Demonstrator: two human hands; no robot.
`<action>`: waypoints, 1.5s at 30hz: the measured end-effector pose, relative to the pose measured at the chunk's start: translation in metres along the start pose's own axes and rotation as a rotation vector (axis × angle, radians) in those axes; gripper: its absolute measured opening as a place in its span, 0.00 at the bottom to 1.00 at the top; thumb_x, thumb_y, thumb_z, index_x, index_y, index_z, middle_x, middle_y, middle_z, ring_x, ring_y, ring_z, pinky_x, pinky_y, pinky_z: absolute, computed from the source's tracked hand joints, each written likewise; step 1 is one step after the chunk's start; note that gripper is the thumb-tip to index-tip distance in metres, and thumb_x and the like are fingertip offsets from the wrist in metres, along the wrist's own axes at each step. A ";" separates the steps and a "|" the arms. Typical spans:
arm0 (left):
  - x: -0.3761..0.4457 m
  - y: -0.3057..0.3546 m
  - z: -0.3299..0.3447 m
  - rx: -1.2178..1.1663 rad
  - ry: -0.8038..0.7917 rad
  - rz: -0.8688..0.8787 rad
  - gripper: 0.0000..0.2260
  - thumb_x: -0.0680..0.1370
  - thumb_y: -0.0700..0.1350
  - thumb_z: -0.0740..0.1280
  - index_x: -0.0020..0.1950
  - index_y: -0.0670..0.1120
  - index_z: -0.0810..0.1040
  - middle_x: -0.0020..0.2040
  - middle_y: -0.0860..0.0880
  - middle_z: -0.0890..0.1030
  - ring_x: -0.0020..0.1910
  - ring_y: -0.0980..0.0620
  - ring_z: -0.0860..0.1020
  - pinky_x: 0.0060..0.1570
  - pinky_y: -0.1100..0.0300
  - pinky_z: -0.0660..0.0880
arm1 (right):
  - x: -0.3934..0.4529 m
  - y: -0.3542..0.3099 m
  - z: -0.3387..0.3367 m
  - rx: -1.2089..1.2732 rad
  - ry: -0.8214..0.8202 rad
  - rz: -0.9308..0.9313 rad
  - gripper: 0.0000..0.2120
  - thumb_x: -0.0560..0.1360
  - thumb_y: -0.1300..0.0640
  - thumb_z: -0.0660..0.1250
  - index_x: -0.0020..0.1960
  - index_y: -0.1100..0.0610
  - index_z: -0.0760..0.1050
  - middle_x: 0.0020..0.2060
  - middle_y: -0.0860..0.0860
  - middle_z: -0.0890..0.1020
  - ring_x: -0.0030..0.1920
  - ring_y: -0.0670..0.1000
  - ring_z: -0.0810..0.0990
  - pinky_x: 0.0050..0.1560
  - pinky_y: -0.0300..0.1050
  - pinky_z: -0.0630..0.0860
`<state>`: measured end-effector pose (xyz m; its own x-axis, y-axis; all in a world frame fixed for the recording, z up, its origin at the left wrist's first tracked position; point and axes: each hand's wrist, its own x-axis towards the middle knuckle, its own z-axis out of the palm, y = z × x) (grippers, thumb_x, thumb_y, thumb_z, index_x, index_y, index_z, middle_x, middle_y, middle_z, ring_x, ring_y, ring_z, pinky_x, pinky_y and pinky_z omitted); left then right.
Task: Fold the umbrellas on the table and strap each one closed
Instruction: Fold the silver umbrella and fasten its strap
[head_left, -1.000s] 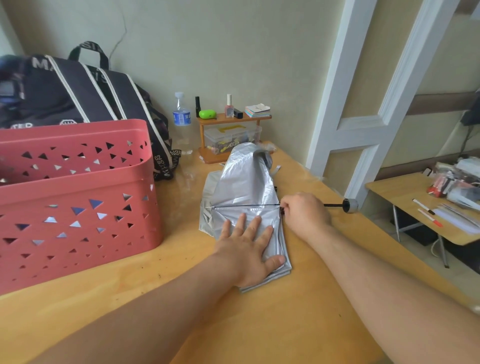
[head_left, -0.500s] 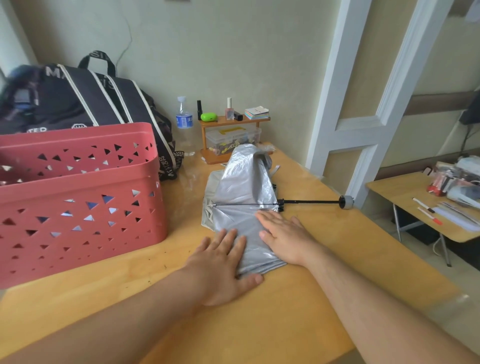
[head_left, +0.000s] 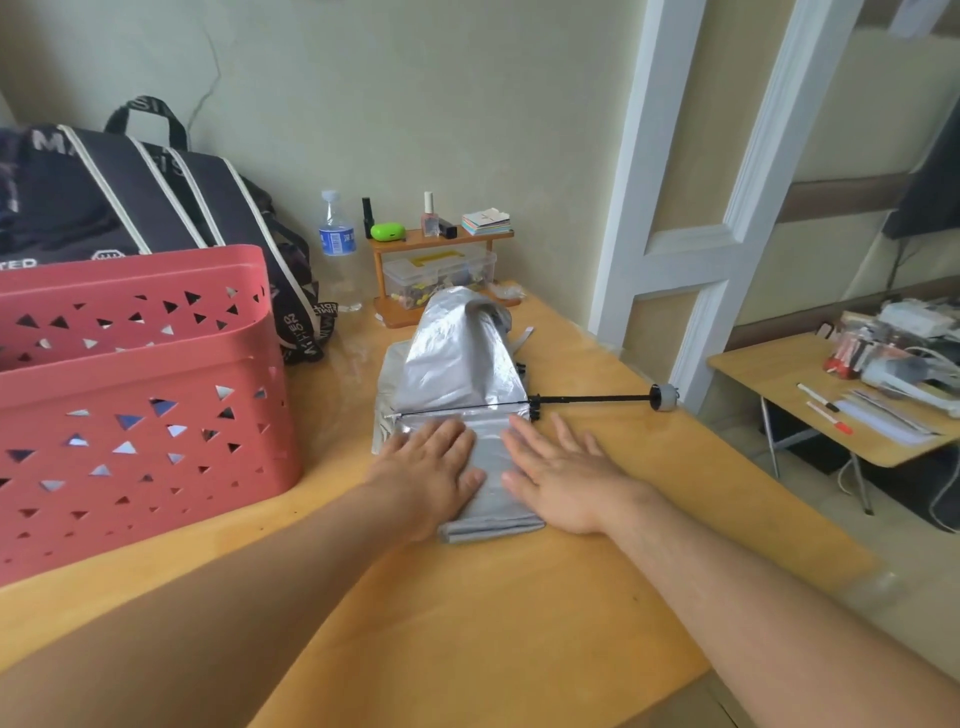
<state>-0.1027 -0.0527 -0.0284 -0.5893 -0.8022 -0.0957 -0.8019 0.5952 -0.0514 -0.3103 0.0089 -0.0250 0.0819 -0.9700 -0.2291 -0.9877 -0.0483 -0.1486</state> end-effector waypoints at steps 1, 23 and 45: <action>-0.003 0.000 0.006 -0.029 -0.045 -0.016 0.32 0.84 0.66 0.42 0.85 0.53 0.44 0.86 0.53 0.45 0.84 0.50 0.44 0.81 0.44 0.45 | -0.004 0.006 -0.003 0.006 -0.028 0.033 0.31 0.84 0.33 0.40 0.83 0.39 0.36 0.78 0.33 0.30 0.80 0.52 0.29 0.80 0.63 0.35; -0.012 -0.006 0.002 -0.081 -0.101 0.022 0.45 0.75 0.78 0.40 0.86 0.53 0.44 0.85 0.55 0.44 0.84 0.53 0.43 0.82 0.47 0.45 | 0.011 -0.017 0.011 0.044 0.061 0.139 0.32 0.84 0.34 0.40 0.84 0.42 0.37 0.78 0.31 0.30 0.83 0.53 0.34 0.80 0.66 0.38; 0.092 -0.056 -0.135 -1.719 0.509 -0.380 0.13 0.81 0.36 0.70 0.63 0.48 0.81 0.55 0.42 0.83 0.42 0.50 0.82 0.50 0.53 0.83 | 0.009 -0.014 0.010 0.042 0.068 0.125 0.32 0.83 0.33 0.38 0.83 0.41 0.37 0.79 0.33 0.31 0.83 0.55 0.34 0.79 0.67 0.37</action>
<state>-0.1254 -0.1663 0.0995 -0.0794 -0.9964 -0.0309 0.1088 -0.0395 0.9933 -0.2948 0.0031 -0.0346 -0.0523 -0.9817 -0.1832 -0.9831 0.0829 -0.1632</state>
